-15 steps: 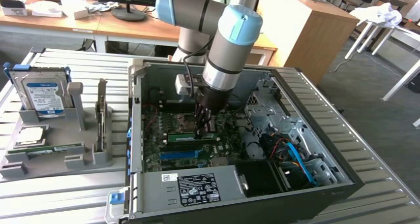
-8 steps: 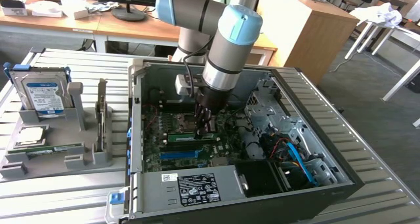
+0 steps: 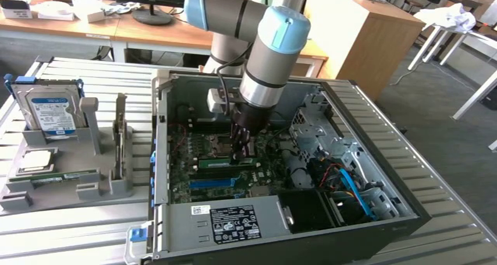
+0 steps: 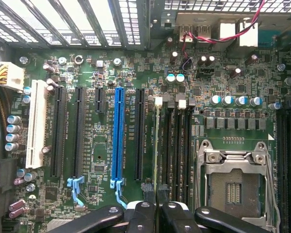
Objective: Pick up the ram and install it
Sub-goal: 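Insert the ram into the slot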
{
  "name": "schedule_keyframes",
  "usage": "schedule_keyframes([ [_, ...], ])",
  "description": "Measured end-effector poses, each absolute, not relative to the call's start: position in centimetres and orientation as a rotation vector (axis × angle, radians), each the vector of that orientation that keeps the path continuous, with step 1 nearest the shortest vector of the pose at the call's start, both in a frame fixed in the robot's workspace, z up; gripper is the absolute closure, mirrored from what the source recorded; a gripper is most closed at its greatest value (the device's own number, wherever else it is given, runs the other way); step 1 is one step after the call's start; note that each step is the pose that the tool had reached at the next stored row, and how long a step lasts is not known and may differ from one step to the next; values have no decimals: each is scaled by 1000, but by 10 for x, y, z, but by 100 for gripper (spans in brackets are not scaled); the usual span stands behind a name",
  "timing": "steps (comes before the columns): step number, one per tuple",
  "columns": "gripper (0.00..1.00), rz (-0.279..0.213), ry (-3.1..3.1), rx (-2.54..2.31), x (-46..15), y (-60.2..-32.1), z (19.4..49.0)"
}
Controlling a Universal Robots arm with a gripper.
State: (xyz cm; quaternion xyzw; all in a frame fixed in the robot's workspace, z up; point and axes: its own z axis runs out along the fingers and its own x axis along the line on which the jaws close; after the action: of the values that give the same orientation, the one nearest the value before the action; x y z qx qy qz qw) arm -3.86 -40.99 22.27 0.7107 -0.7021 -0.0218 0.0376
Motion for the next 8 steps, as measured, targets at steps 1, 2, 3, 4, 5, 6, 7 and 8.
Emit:
schedule_keyframes([
  [1,87,-67,-2154,2181,-39,-410,223],
  [2,87,-67,-2154,2181,-39,-410,223],
  [3,87,-67,-2154,2181,-39,-410,223],
  [4,87,-67,-2155,2181,-39,-410,223],
  [5,87,-67,-2155,2181,-39,-410,223],
  [6,87,-67,-2155,2181,-39,-410,223],
  [7,87,-67,-2155,2181,-39,-410,223],
  [8,87,-67,-2155,2181,-39,-410,224],
])
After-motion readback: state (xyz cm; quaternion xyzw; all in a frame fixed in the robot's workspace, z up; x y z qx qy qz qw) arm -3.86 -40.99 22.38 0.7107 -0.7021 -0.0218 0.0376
